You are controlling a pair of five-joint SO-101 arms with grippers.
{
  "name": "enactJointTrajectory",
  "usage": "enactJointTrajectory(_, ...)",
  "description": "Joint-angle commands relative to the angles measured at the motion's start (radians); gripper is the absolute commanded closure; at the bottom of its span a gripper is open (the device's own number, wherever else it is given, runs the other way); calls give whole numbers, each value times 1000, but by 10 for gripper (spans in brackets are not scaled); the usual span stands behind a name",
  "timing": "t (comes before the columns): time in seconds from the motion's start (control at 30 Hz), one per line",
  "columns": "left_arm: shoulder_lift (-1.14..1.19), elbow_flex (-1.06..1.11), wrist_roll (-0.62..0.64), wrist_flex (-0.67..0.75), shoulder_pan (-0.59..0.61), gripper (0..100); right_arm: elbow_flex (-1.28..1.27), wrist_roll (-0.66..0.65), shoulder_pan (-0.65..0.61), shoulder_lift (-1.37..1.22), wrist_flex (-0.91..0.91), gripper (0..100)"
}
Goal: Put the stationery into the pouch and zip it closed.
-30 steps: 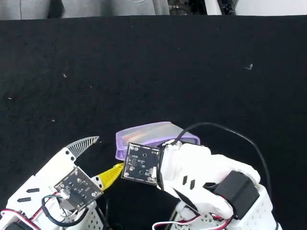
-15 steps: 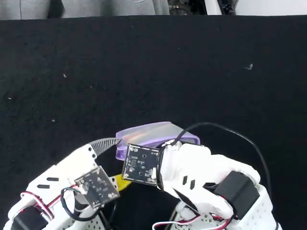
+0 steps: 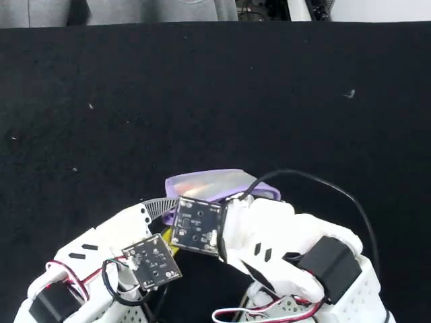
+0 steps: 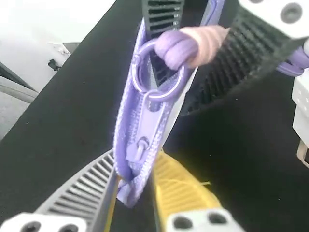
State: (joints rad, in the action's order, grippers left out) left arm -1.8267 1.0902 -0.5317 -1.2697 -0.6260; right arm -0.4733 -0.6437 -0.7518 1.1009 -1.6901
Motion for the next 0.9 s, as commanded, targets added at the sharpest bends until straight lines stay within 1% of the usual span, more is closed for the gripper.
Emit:
enactJointTrajectory(0.0,0,-1,-3,23,8,970,10,0,17,12,-2,987)
enactJointTrajectory(0.17,0,54,-6,26,10,971,64,0,155,12,17,987)
enactJointTrajectory(0.27,0,77,-8,31,10,971,111,40,221,12,17,987)
enactJointTrajectory(0.47,0,93,-8,23,10,971,182,94,299,12,15,987)
enactJointTrajectory(0.87,0,116,-6,25,12,972,289,184,414,13,11,987)
